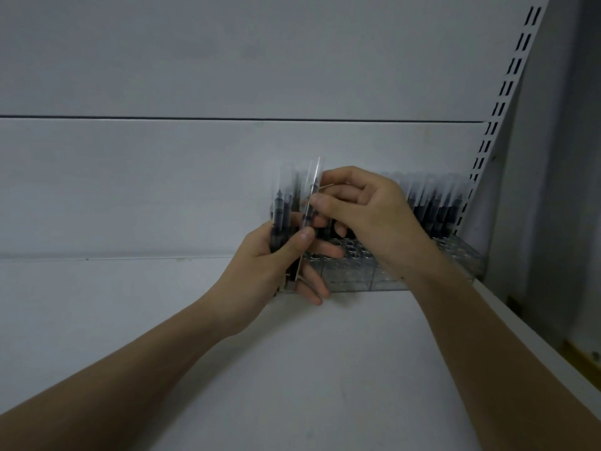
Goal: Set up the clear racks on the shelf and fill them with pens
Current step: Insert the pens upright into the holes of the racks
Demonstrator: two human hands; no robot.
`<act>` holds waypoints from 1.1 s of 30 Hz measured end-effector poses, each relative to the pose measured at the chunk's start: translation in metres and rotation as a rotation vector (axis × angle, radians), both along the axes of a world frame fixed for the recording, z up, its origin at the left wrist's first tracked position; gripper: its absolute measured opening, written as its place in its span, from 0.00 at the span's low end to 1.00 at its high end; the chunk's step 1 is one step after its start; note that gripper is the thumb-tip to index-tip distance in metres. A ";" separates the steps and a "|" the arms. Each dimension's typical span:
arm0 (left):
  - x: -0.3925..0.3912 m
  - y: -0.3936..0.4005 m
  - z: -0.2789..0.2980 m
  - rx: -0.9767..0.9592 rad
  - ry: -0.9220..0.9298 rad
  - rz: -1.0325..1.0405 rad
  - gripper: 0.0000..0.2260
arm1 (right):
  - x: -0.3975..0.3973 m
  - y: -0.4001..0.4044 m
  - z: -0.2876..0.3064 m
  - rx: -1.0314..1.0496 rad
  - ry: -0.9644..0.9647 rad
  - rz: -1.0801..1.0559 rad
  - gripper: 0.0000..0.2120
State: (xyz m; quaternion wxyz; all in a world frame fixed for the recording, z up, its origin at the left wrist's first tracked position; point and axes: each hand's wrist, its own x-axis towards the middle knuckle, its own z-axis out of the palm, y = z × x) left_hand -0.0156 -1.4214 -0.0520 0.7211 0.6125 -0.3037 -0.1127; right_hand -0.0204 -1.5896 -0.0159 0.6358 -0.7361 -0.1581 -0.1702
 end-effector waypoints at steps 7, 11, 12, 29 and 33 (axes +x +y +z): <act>0.001 0.002 -0.002 0.025 -0.003 -0.036 0.14 | 0.000 -0.006 0.003 0.098 -0.001 0.017 0.09; 0.001 0.002 -0.003 0.023 -0.009 -0.019 0.14 | 0.001 -0.003 0.000 0.056 -0.039 0.008 0.10; 0.002 0.002 -0.003 0.019 -0.003 -0.013 0.15 | 0.002 -0.004 0.000 0.081 -0.055 -0.016 0.10; 0.003 0.005 0.004 -0.070 0.129 0.071 0.05 | 0.011 -0.024 -0.002 -0.115 -0.195 -0.396 0.07; 0.004 0.005 0.002 -0.118 0.096 0.088 0.06 | 0.013 -0.023 -0.004 -0.154 -0.199 -0.381 0.08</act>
